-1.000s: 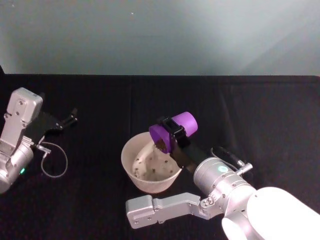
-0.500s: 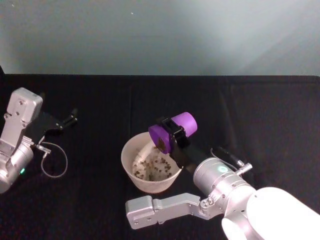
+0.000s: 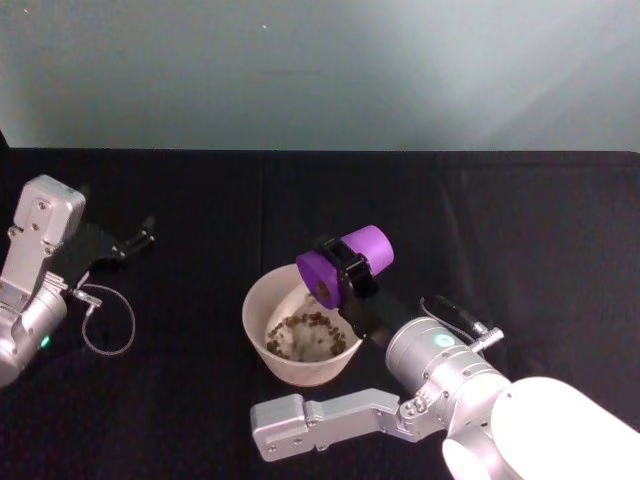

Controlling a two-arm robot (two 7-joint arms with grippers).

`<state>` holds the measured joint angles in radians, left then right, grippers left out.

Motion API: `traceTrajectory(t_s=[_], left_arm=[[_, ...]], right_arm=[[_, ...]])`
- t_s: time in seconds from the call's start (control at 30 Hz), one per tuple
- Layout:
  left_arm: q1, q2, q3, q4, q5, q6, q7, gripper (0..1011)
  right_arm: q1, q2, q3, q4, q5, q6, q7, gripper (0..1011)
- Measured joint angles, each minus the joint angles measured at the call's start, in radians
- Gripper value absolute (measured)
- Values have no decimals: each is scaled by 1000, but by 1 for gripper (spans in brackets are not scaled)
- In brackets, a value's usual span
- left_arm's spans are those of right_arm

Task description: Pick up the cup and pour the mung beans from the cup into the bowl.

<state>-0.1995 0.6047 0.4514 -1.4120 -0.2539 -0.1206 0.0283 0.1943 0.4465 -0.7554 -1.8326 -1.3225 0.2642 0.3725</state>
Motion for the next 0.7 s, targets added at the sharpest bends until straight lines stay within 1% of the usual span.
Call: traceTrajectory(t_s=[0.7], left_arm=[[0, 0, 0, 0, 0, 0, 0, 1000]], right_arm=[[8, 1, -11, -3, -18, 1, 5, 735]])
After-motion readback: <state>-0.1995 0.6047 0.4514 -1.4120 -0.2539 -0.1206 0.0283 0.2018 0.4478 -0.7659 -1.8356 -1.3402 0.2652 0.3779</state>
